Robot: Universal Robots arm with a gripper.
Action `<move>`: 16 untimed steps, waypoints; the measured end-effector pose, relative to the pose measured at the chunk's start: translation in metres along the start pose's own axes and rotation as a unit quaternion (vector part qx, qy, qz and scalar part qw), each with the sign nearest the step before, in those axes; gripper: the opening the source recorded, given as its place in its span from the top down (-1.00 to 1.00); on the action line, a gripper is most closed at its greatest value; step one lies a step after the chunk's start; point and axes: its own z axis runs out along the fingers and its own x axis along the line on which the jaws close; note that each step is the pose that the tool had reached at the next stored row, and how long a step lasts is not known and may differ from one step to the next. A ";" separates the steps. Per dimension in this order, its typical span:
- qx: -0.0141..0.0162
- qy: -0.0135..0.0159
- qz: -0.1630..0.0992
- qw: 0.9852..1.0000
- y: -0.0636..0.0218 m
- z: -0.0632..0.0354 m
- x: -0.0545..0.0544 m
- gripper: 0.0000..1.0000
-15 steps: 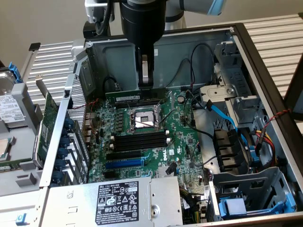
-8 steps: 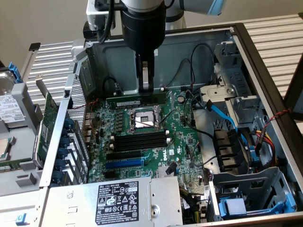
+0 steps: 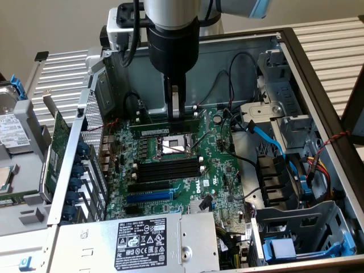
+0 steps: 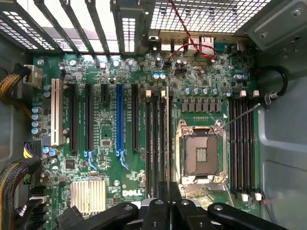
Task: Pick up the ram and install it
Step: 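Insert the ram into the slot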
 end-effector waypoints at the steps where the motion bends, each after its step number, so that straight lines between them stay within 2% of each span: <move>1: 0.000 0.000 0.000 1.000 -0.0001 0.0016 0.000 0.76; 6: 0.000 0.001 0.000 1.000 -0.0005 0.0092 0.003 0.76; 9: 0.000 0.002 0.000 1.000 -0.0006 0.0127 0.004 0.76; 12: 0.000 0.006 0.000 1.000 -0.0009 0.0156 0.005 0.76; 15: 0.000 0.012 0.000 1.000 -0.0009 0.0176 0.005 0.76; 16: 0.000 0.013 0.000 1.000 -0.0009 0.0184 0.005 0.76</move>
